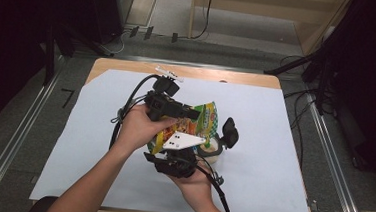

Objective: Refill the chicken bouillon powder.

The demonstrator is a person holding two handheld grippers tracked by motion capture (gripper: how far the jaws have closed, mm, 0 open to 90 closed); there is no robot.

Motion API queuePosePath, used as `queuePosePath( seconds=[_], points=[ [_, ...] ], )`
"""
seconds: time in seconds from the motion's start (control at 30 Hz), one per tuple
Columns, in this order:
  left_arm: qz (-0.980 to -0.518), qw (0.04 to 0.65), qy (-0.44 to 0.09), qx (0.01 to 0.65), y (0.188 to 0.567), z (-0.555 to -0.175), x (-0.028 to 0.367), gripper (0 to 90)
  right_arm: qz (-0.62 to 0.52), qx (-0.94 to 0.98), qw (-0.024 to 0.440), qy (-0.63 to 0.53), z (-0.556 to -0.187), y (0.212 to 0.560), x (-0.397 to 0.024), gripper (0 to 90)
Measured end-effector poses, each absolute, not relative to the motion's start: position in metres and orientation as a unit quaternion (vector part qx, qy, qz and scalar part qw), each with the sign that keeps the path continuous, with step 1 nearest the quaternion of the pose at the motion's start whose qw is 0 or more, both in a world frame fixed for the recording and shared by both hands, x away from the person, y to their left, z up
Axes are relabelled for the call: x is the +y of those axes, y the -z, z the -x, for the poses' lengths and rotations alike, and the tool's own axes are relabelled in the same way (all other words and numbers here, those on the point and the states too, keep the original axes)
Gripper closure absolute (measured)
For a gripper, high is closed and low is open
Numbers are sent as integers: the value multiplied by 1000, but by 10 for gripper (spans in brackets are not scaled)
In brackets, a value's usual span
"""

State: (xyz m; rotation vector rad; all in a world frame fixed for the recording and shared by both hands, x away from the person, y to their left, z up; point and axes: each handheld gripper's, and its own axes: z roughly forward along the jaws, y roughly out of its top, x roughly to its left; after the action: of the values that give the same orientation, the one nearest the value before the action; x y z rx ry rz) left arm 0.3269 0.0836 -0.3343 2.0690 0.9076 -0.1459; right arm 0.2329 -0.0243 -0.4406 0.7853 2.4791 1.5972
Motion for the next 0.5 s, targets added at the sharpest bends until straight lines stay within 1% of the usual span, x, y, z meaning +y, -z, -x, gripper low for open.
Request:
queuePosePath(
  seconds=[0.17, 0.27, 0.5],
  points=[
    [-827, 424, 58, 364, 335, -330, 84, 763, -258, 813, 43, -520, -236, 441, -24, 661],
    [-831, 416, 58, 366, 337, -333, 81, 763, -263, 810, 32, -523, -237, 441, -24, 661],
    [-827, 429, 49, 361, 336, -333, 80, 758, -270, 809, 33, -521, -243, 442, -26, 660]
  ],
)
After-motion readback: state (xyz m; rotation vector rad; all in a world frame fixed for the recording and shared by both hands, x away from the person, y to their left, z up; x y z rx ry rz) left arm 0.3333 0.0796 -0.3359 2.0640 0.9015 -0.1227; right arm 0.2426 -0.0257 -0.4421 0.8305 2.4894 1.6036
